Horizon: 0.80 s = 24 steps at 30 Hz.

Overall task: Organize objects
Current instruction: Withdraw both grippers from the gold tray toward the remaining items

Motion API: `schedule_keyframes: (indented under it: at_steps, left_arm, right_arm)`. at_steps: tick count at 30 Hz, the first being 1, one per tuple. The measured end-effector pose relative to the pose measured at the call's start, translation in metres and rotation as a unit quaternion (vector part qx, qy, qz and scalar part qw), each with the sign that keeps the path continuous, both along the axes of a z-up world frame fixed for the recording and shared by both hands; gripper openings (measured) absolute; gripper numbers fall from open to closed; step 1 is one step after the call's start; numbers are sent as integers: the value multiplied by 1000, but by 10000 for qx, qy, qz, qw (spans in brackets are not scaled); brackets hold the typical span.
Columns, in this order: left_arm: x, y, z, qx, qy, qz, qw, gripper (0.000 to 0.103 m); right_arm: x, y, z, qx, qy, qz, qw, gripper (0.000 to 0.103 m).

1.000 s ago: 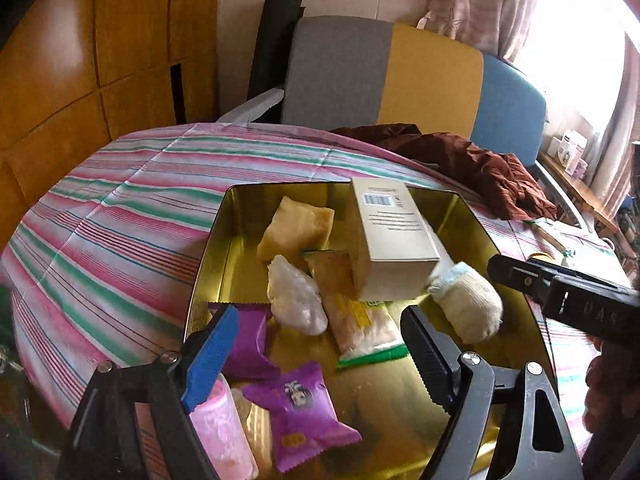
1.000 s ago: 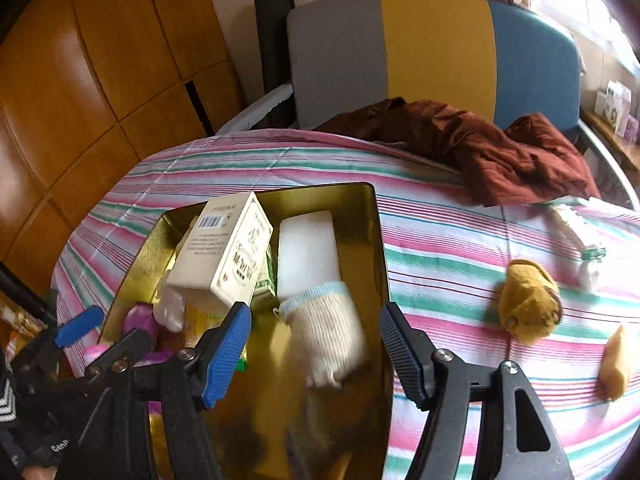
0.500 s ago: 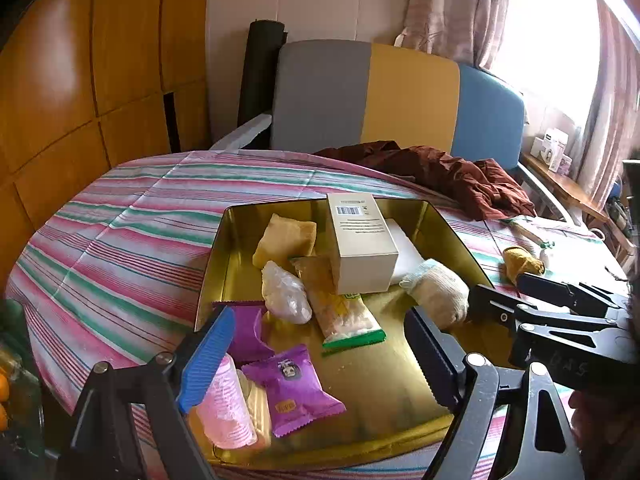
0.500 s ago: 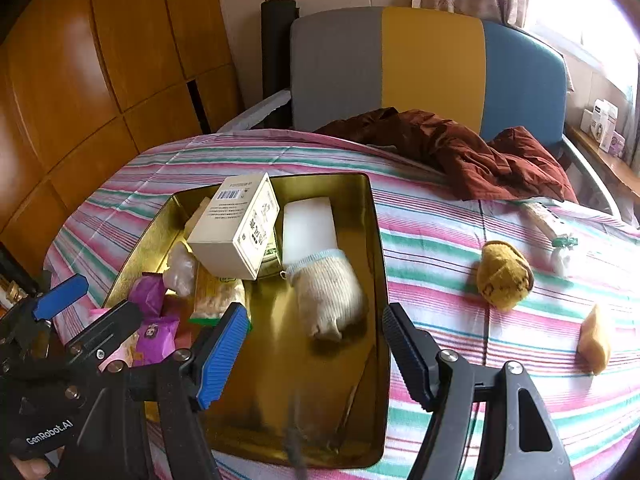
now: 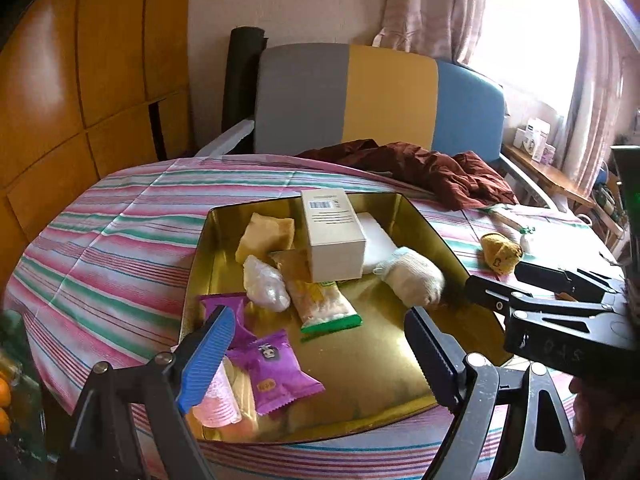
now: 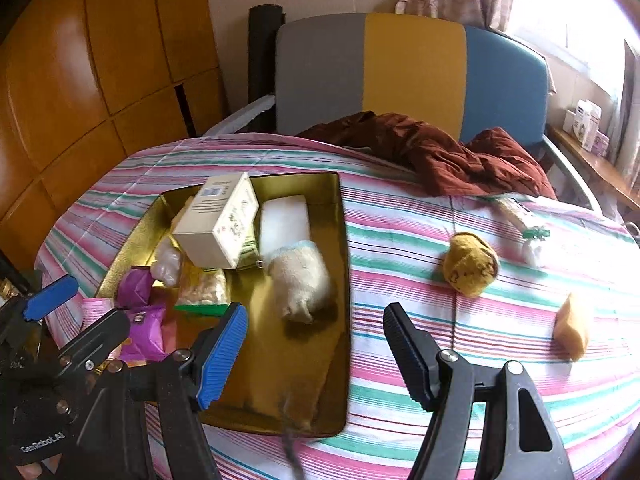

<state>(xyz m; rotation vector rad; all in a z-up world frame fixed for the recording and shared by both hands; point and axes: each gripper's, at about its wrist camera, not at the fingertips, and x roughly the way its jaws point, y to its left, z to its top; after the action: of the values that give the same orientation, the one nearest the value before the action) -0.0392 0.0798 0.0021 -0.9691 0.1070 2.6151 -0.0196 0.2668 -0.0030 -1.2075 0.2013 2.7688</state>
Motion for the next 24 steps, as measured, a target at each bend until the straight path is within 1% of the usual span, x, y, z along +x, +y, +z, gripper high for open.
schedule_keyframes:
  at_steps: [11, 16, 24]
  left_arm:
    - [10, 25, -2, -224, 3, -334, 9992, 87]
    - [12, 36, -6, -323, -36, -473, 9984, 89]
    - [14, 56, -8, -387, -62, -784, 9962, 89]
  right_arm:
    - [13, 41, -10, -89, -160, -458, 9988, 72]
    - [17, 65, -18, -175, -353, -680, 9969, 72]
    - [31, 126, -26, -562, -687, -1289, 9877, 72]
